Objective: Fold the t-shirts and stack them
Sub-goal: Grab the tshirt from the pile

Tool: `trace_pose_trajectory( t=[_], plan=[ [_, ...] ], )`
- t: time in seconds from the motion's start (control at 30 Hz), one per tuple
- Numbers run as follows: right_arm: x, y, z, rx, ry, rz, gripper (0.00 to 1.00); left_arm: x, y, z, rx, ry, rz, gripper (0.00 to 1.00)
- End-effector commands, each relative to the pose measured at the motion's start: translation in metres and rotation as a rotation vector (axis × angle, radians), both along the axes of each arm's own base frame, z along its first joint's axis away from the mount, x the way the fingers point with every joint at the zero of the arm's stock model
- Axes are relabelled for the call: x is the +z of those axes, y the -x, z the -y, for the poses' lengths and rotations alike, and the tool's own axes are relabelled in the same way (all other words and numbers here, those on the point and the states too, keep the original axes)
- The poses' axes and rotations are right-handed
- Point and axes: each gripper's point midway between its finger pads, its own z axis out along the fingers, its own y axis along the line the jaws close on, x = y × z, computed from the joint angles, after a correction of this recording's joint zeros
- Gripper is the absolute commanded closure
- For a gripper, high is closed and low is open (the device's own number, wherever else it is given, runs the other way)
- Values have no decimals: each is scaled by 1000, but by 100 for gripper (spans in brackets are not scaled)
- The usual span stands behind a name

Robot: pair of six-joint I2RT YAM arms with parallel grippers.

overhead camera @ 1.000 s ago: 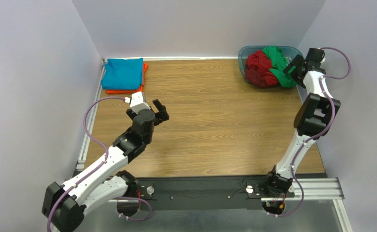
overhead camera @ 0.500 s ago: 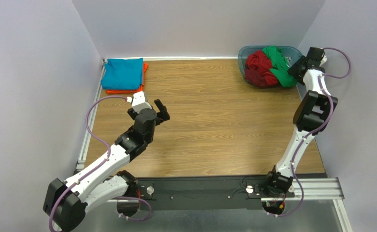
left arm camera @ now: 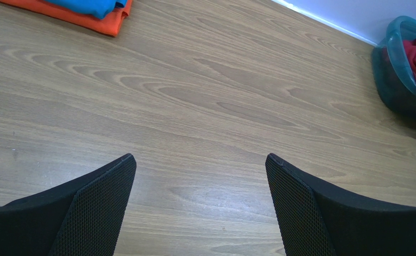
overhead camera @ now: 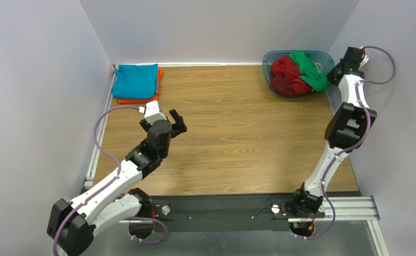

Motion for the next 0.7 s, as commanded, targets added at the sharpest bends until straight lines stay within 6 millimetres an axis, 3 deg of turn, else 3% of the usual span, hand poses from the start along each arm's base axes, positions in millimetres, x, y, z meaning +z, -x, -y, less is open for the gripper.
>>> trace_pose_trajectory(
  t=[0.0, 0.17, 0.43, 0.53, 0.67],
  plan=[
    [92, 7, -8, 47, 76, 154, 99, 7, -2, -10, 45, 3, 34, 2],
    [144, 16, -27, 125, 87, 254, 99, 8, -2, -8, 41, 10, 37, 2],
    [252, 45, -63, 252, 128, 467, 99, 16, -1, -6, 25, 27, 53, 2],
    [296, 58, -89, 352, 128, 561, 99, 19, 1, -7, 24, 33, 58, 2],
    [333, 79, -124, 452, 135, 640, 99, 21, 4, -7, 14, 49, 64, 2]
  ],
)
